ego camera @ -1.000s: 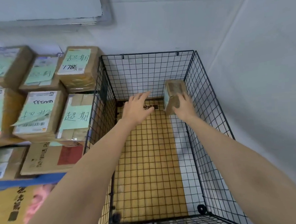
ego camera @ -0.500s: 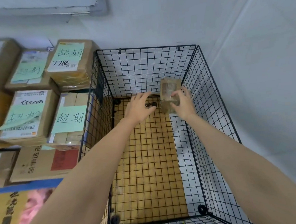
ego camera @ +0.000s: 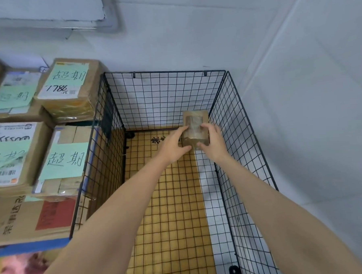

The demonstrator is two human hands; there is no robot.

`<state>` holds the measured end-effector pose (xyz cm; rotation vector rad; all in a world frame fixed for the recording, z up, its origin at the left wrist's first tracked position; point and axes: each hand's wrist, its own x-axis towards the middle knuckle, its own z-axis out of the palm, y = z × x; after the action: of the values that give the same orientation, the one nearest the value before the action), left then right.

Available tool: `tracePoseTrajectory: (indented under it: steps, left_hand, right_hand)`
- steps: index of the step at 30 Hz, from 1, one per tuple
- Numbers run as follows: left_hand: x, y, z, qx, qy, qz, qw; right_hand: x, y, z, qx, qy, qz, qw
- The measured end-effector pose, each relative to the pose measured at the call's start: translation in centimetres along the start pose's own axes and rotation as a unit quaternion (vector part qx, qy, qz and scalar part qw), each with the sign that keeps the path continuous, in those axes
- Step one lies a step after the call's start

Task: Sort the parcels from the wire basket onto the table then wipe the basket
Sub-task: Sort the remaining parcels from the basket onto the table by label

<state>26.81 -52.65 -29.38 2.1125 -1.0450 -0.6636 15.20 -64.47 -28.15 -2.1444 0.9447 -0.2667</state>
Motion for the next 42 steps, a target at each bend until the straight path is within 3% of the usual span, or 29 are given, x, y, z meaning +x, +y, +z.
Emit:
tracePoseTrajectory:
  steps: [5,13,21,28,34,42]
  left_hand:
    - [-0.5,0.4,-0.3,-0.044,0.036,0.013,0.998]
    - [-2.5,3.7,-4.8,-0.1,0.104,0.022,0.989]
    - [-6.0,10.5,-10.6,-0.131,0.194,0.06,0.97]
    - [-10.9,16.6,-14.7,-0.181,0.245,0.131,0.943]
    - [-14.1,20.4,-16.7,-0.113,0.301,0.188,0.928]
    - [-17.5,23.7,-17.8,-0.127,0.305,0.261,0.907]
  right_hand:
    - [-0.8,-1.2,-0.5,0.028,0.005,0.041,0.999]
    - [-1.8,-5.9,-1.8,0.071,0.012,0.005,0.997]
    - [-3.3,-11.8,-5.8,0.149,0.093,-0.091,0.98]
    - [-7.4,-16.4,-11.4,0.204,0.11,-0.218,0.948]
    - [-10.7,-19.5,-16.3,0.213,0.107,-0.278,0.931]
    - [-13.9,-21.7,-20.4,0.258,0.13,-0.348,0.892]
